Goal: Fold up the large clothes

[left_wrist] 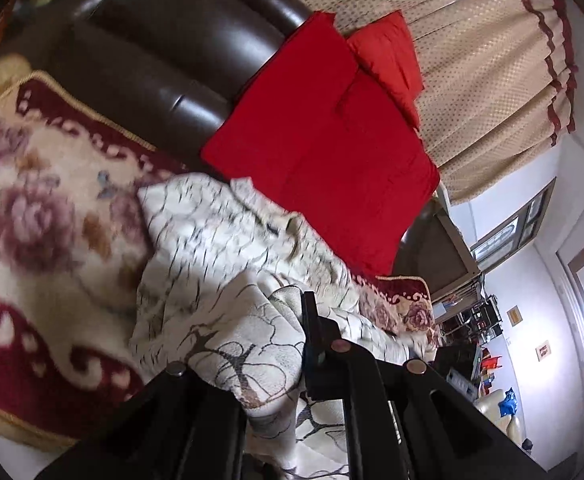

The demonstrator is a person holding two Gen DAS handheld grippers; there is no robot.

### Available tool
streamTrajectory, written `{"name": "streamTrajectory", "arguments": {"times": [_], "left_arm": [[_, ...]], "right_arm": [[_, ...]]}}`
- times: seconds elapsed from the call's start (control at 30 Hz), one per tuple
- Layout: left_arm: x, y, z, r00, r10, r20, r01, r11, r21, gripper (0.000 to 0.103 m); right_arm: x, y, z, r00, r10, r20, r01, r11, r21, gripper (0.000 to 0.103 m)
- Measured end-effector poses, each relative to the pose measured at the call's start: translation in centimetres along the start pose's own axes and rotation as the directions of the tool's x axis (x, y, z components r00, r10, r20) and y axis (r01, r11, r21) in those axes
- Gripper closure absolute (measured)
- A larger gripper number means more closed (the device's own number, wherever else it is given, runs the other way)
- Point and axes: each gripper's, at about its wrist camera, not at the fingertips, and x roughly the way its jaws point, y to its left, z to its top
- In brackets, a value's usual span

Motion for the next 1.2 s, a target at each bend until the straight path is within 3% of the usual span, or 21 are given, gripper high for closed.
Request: {"name": "streamTrajectory", "arguments": {"times": [0.17, 0.33, 0.4, 0.53, 0.6, 0.7, 0.8, 0.87, 0.93, 0.97, 1.0, 1.07, 1.13, 1.2], "left_arm": [[4.8, 1.7, 5.3, 0.999, 0.040, 0.009, -0.040, 0.998, -0.041, 0.097], [12.0, 7.3, 9.5, 0.997, 0.074, -0.037, -0.080, 0.977, -0.199, 0.097], [14.8, 10.1, 9.8, 0.996, 0.044, -0.073, -0.063, 0.955, -0.289, 0.096], [16.7, 12.5, 8.9, 0.997, 0.025, -0.072, -0.048, 0.941, -0.335, 0.093], [16.6, 13.2, 8.7, 0.998, -0.020, -0.053, 0.000, 0.935, -0.355, 0.092], [15.9, 13.9, 8.7, 0.995, -0.097, -0.001, 0.088, 0.911, -0.403, 0.090], [15.0, 13.4, 8.7, 0.986, -0.153, 0.063, 0.165, 0.885, -0.435, 0.068], [14.4, 12.9, 8.9, 0.974, -0.191, 0.121, 0.225, 0.862, -0.455, 0.053], [14.0, 12.5, 8.9, 0.963, -0.212, 0.164, 0.265, 0.844, -0.465, 0.046], [13.6, 12.4, 8.8, 0.958, -0.216, 0.191, 0.282, 0.834, -0.473, 0.041], [12.7, 12.1, 8.7, 0.951, -0.198, 0.238, 0.292, 0.830, -0.476, 0.038], [10.4, 11.4, 8.4, 0.926, -0.145, 0.347, 0.300, 0.841, -0.450, 0.026], [8.1, 10.1, 7.9, 0.910, -0.067, 0.410, 0.251, 0.875, -0.414, 0.023], [7.2, 7.6, 7.4, 0.930, 0.042, 0.364, 0.098, 0.928, -0.358, 0.022]], "right_arm": [[0.6, -3.7, 8.1, 0.986, -0.022, 0.168, 0.007, 0.996, 0.093, 0.091], [0.9, -10.8, 14.3, 0.936, -0.191, 0.297, 0.121, 0.963, 0.239, 0.091], [0.3, -13.6, 15.1, 0.913, -0.242, 0.327, 0.139, 0.941, 0.309, 0.091], [-0.7, -17.2, 15.2, 0.898, -0.274, 0.345, 0.148, 0.925, 0.350, 0.091], [-1.7, -17.4, 14.8, 0.885, -0.283, 0.369, 0.153, 0.926, 0.344, 0.088], [-3.3, -17.8, 14.8, 0.885, -0.261, 0.387, 0.117, 0.927, 0.356, 0.087], [-3.0, -16.0, 15.2, 0.879, -0.290, 0.378, 0.180, 0.936, 0.302, 0.086], [-3.7, -15.2, 15.1, 0.870, -0.280, 0.407, 0.177, 0.946, 0.274, 0.084], [-4.9, -14.7, 15.1, 0.855, -0.267, 0.445, 0.167, 0.954, 0.250, 0.072], [-5.4, -14.3, 14.9, 0.841, -0.276, 0.465, 0.179, 0.954, 0.242, 0.048], [-5.7, -13.8, 14.8, 0.832, -0.278, 0.479, 0.188, 0.956, 0.227, 0.033], [-5.3, -12.5, 14.8, 0.861, -0.259, 0.438, 0.211, 0.965, 0.156, 0.033], [-4.6, -10.2, 14.7, 0.881, -0.258, 0.397, 0.261, 0.964, 0.048, 0.035], [-3.7, -7.9, 14.4, 0.907, -0.229, 0.353, 0.263, 0.963, -0.051, 0.039]]}}
